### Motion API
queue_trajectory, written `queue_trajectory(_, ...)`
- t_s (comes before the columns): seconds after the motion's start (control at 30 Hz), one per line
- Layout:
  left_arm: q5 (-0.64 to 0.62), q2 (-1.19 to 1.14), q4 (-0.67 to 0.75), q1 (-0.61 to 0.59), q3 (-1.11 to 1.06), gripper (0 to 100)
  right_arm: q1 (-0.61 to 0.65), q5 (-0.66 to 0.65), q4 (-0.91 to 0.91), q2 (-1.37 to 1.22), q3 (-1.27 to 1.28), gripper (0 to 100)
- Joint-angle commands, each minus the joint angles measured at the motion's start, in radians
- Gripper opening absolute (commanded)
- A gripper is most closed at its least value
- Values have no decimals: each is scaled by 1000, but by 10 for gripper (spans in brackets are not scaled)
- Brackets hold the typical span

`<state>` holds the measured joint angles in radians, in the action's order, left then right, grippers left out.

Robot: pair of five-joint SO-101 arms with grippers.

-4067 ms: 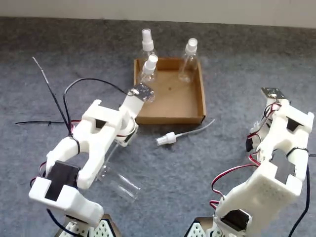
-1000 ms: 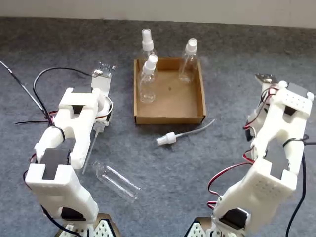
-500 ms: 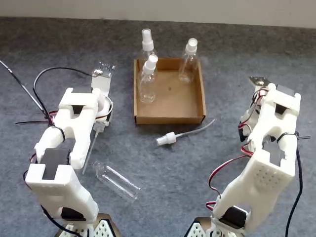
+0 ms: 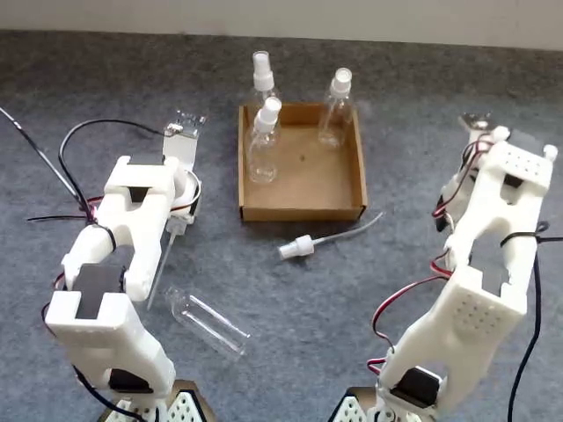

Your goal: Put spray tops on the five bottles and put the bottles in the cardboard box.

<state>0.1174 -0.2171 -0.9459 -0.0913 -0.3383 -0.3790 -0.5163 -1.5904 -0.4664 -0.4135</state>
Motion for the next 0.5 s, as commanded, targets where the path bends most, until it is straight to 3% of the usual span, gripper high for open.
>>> queue_trajectory(0.0, -11, 97, -8, 7, 74, 53, -10, 58, -131, 113, -213, 77)
queue_trajectory(0.23, -12, 361, -166, 10, 291, 50, 68, 233, -176, 409, -321, 77)
queue_trajectory(0.37, -15, 495, -236, 16, 481, 50, 262, 347, -174, 611, -225, 42)
queue_trajectory(0.47, -84, 578, -281, 15, 622, 50, 432, 437, -142, 762, -124, 30)
